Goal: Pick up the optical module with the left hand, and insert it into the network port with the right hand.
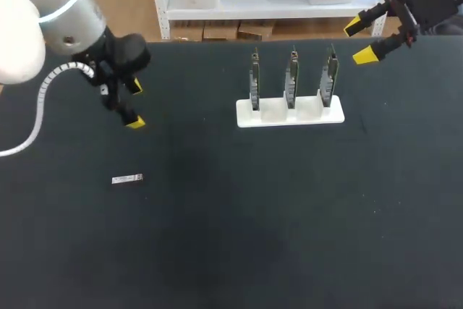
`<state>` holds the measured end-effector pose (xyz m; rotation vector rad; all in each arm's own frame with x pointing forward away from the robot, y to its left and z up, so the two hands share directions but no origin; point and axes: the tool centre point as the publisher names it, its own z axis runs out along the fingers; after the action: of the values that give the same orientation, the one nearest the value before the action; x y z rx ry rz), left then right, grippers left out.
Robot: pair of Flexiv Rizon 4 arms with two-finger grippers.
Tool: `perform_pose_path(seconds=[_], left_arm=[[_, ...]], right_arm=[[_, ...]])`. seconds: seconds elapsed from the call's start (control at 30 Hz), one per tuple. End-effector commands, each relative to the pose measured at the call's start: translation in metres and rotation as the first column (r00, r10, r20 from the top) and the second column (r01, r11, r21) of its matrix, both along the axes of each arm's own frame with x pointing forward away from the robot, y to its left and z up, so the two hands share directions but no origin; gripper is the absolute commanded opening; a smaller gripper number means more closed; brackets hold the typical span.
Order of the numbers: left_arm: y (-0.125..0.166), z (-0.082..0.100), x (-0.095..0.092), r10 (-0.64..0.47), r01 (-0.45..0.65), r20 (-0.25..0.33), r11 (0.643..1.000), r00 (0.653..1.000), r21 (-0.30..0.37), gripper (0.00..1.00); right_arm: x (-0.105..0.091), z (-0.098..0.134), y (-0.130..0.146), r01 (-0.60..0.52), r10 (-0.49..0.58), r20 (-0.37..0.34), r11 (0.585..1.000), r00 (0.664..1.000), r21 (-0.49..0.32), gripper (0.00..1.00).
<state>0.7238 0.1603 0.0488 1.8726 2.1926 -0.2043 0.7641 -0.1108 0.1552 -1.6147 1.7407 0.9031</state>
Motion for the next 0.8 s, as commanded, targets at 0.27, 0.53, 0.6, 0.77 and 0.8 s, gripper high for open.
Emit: perform_pose_path(seconds=[0.27,0.53,0.6,0.77,0.8], left_arm=[[0.009,0.007,0.001,0.04,-0.036,0.051,0.996,0.998,-0.076,1.0],[0.009,0.007,0.001,0.04,-0.036,0.051,0.996,0.998,-0.076,1.0],[0.009,0.007,0.001,0.04,-0.036,0.051,0.996,0.998,-0.076,1.0],[-0.012,0.022,0.0,0.027,-0.027,0.083,1.0,0.996,-0.006,1.0],[-0.016,0.03,-0.004,0.007,-0.005,0.139,1.0,0.99,-0.019,1.0]], right_arm=[[-0.002,0.0,0.001,0.004,-0.004,0.003,1.0,1.0,-0.001,1.0],[-0.002,0.0,0.001,0.004,-0.004,0.003,1.0,1.0,-0.001,1.0],[-0.002,0.0,0.001,0.004,-0.004,0.003,1.0,1.0,-0.001,1.0],[-0.002,0.0,0.001,0.004,-0.004,0.003,1.0,1.0,-0.001,1.0],[-0.002,0.0,0.001,0.004,-0.004,0.003,1.0,1.0,-0.001,1.0]])
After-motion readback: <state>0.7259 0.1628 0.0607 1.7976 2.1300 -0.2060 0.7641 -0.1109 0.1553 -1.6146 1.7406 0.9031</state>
